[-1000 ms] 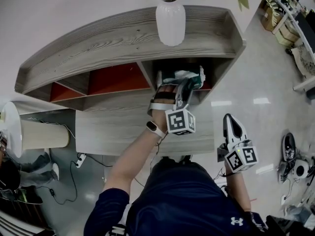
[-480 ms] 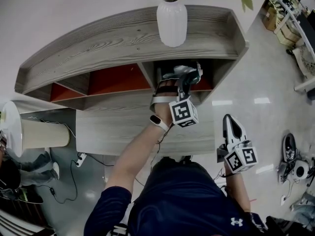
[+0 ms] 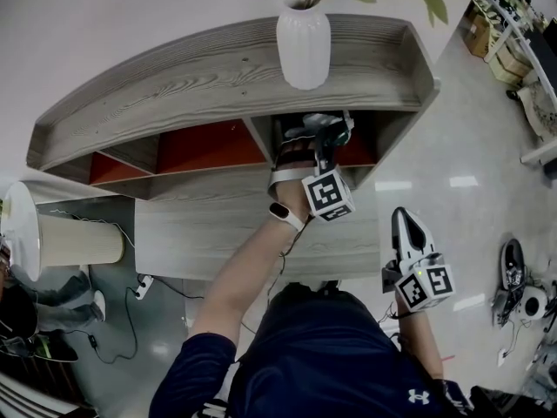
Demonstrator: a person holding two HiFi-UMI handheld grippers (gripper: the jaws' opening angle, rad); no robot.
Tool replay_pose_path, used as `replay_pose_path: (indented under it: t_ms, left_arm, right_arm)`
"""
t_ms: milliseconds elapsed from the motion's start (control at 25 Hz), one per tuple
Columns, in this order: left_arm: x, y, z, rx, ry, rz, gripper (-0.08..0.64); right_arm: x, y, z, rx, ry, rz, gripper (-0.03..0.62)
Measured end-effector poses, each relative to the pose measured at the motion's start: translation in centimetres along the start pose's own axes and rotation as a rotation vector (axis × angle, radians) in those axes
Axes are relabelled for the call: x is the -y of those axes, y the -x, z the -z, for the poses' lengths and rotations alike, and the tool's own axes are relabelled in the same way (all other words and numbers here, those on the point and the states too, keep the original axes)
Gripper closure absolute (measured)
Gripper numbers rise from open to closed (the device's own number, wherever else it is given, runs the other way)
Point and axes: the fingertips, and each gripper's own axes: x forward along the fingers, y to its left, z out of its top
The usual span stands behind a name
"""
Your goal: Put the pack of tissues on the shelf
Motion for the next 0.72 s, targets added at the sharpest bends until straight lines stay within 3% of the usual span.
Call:
replay_pose_path:
  t_ms: [320, 720]
  left_arm:
    - [-0.3, 0.2, -0.1, 0.028, 0.002, -0.026, 0.254]
    - [-0.5, 3.8, -2.3, 0.184, 0.046, -0.068, 0.212]
  right_arm:
    - [0.1, -0.1, 0.0, 0.003, -0.004, 0.000, 0.581]
    - [-0.6, 0.3, 0.0, 0.010, -0.002, -0.008, 0.581]
